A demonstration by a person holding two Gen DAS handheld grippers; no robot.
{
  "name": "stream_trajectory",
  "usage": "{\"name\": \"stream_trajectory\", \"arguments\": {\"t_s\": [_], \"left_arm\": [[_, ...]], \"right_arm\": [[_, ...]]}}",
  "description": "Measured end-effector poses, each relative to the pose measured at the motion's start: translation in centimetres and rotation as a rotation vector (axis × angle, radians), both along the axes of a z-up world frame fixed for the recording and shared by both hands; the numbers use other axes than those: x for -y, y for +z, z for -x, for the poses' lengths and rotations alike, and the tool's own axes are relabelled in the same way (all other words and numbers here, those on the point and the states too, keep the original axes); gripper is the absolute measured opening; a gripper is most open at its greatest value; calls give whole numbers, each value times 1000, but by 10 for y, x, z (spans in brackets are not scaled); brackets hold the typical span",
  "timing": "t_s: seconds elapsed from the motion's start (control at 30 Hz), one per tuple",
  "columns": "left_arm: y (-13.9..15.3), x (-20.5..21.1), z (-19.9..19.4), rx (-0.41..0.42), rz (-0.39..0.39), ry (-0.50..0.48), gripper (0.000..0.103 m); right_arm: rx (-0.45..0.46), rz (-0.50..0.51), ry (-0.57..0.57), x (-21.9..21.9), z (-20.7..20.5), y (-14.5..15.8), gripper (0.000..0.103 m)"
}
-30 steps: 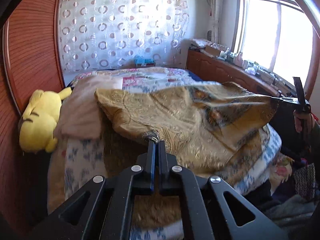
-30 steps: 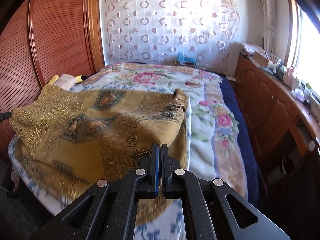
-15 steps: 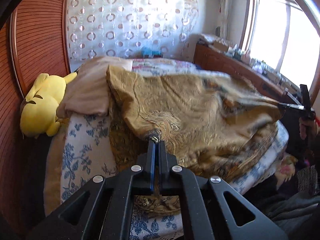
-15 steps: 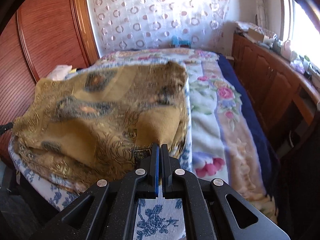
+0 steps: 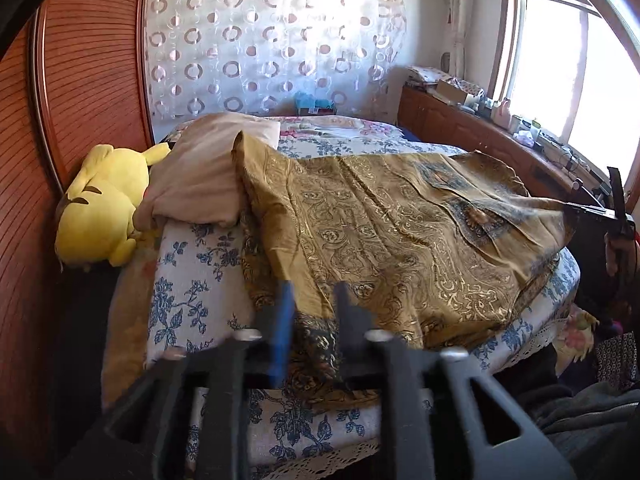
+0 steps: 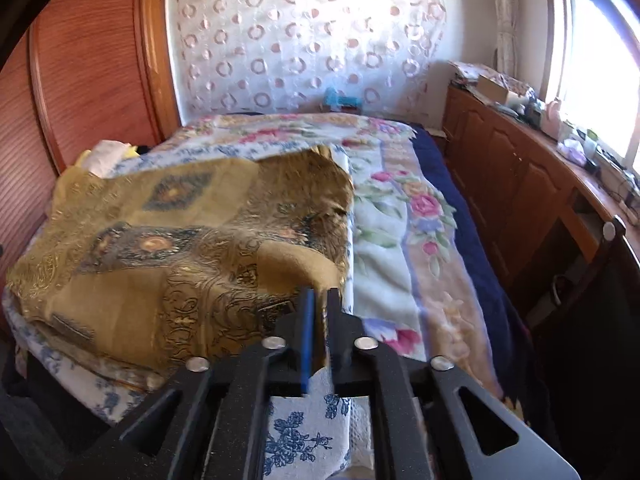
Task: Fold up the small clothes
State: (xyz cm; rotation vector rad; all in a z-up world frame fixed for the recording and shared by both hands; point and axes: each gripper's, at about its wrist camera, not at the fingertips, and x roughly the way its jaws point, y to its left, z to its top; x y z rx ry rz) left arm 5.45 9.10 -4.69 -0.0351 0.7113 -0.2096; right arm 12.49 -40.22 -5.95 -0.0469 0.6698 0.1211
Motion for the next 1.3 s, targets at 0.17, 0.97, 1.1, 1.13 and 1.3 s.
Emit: {"name": "stream_trajectory", "arguments": {"t_s": [0.17, 0.97, 1.1, 1.13, 1.3], "left_arm": [[-6, 4, -4, -12, 15, -9, 78], [-57, 3, -41, -140, -1, 75, 78], [-57, 2, -40, -130, -1, 78, 78], [-57, 3, -40, -126, 1, 77, 75], [-56, 5, -38, -125, 17, 66, 43]], "right_arm": [[46, 0, 17, -15, -3, 8, 41], [-23, -45, 293, -129, -38, -54, 65], [-45, -21, 281, -135, -45, -69, 65], [-53, -20, 277, -138, -47, -73, 65], [-33, 1, 279, -147, -49, -80, 71]]}}
